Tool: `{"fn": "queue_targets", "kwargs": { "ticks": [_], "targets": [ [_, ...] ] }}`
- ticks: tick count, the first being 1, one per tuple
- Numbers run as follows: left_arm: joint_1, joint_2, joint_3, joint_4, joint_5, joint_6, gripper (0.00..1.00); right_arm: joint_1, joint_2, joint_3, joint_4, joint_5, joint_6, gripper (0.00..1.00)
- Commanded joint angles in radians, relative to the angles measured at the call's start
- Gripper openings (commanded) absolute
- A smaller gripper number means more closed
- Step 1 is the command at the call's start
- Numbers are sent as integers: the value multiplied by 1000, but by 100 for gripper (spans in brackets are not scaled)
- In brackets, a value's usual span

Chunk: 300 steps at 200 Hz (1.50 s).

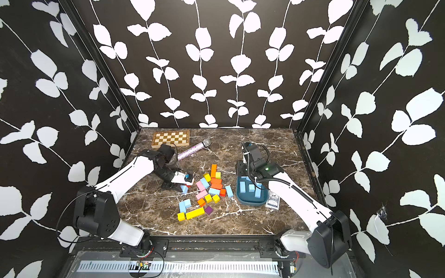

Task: Pick out the blue building blocks
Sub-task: Pick up the building block from the center of the board.

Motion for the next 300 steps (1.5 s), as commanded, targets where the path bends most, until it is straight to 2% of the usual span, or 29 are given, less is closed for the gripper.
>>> {"fn": "queue_targets", "kwargs": {
  "ticks": [1,41,94,118,188,255,300],
  "targets": [
    [-8,-18,59,-54,78,-50,19,4,-23,-8,55,-36,6,43],
    [-37,13,155,-31,118,-100,19,2,2,5,123,-174,36,44],
    [-92,115,319,10,215,-200,19,2,95,9,336,-472,217,44],
    [-112,155,377,26,242,-238,19,3,142,12,431,-565,296,43],
    [-142,224,480,58,278,-284,18,16,237,-31,695,-673,538,51],
    [-147,244,504,81,291,-321,17,33,263,-44,720,-701,560,52],
    [-147,250,512,104,297,-346,17,33,281,-46,767,-731,595,46]
  ]
}}
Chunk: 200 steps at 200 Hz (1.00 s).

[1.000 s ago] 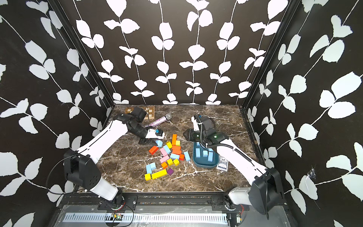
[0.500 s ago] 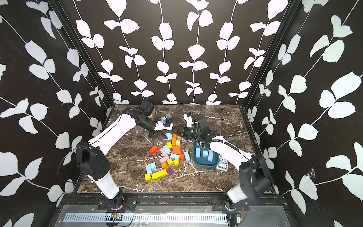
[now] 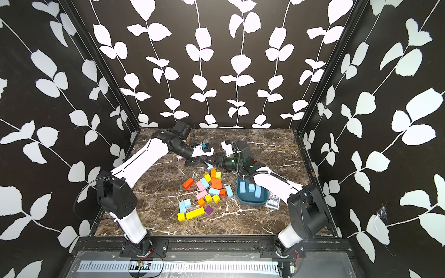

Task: Pick out the blue building blocks
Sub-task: Pick up the building block from the center of the board, then place the building block in the storage box.

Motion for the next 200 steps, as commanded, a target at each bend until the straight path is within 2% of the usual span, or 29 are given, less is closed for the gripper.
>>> {"fn": "queue_targets", "kwargs": {
  "ticks": [1,58,69,80,93,101,113,146,167,200],
  "targets": [
    [-6,-4,33,15,28,-27,17,8,13,-10,87,-35,43,46],
    [-7,-1,33,33,19,-47,19,8,1,-13,84,-31,33,19],
    [-6,-2,31,35,15,-54,24,6,-4,-8,58,-21,15,16],
    [-7,-2,28,46,5,-92,38,-3,-19,-7,8,6,-16,15],
    [-6,-9,18,57,-7,-146,56,-26,-46,-6,-118,53,-87,14],
    [-5,-17,5,65,-12,-180,64,-50,-67,-3,-214,89,-143,14],
    [-2,-37,-32,95,-19,-255,71,-95,-100,2,-376,158,-240,14],
    [13,-96,-195,234,-71,-535,78,-199,-145,71,-822,408,-518,14],
    [21,-136,-334,356,-95,-705,80,-219,-117,124,-1001,568,-648,13],
    [21,-179,-474,426,-99,-791,82,-225,-17,211,-1161,702,-752,13]
  ]
}}
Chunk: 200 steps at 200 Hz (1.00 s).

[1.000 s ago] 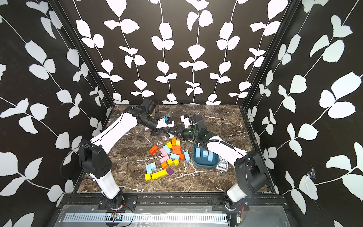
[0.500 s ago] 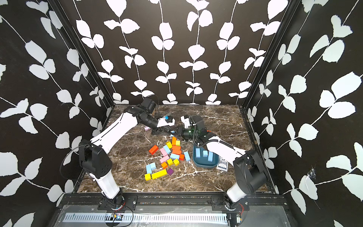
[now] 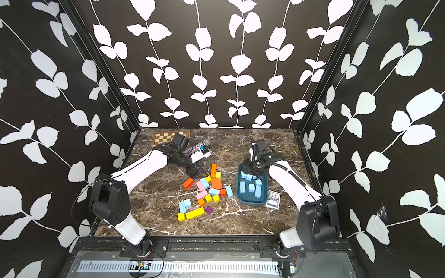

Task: Pick out the blue building blocks
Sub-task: Place the building block in the storage box.

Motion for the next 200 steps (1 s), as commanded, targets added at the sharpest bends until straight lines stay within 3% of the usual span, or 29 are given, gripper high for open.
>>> {"fn": "queue_targets", "kwargs": {
  "ticks": [1,108,200],
  "targets": [
    [3,-68,-63,92,-17,-144,82,-2,67,62,-227,180,-153,13],
    [3,-94,-108,105,-86,-150,84,-52,242,188,-255,294,-194,16],
    [3,-86,-103,97,-104,-132,84,-105,353,243,-223,283,-226,20]
  ]
}}
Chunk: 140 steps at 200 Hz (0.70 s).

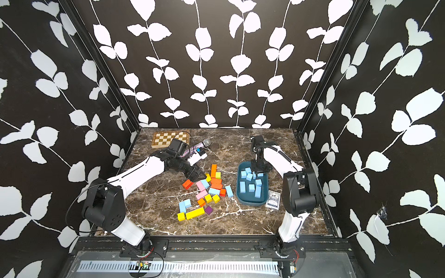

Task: Pick out the blue building blocks
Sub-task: Place the building block in the storage box.

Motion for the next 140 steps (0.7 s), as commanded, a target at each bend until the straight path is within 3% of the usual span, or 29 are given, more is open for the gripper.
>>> {"fn": "queue_targets", "kwargs": {
  "ticks": [1,50,106,140],
  "targets": [
    [2,-27,-15,1,-6,9,84,-6,18,29,-18,18,-16,20],
    [2,-29,-22,-5,-14,16,84,-7,24,27,-24,40,-13,28],
    [2,-24,-23,-4,-13,14,84,-8,-4,21,-24,41,-4,45],
    [2,-24,-25,-3,-13,14,84,-7,-47,34,-22,20,8,48]
  ]
}}
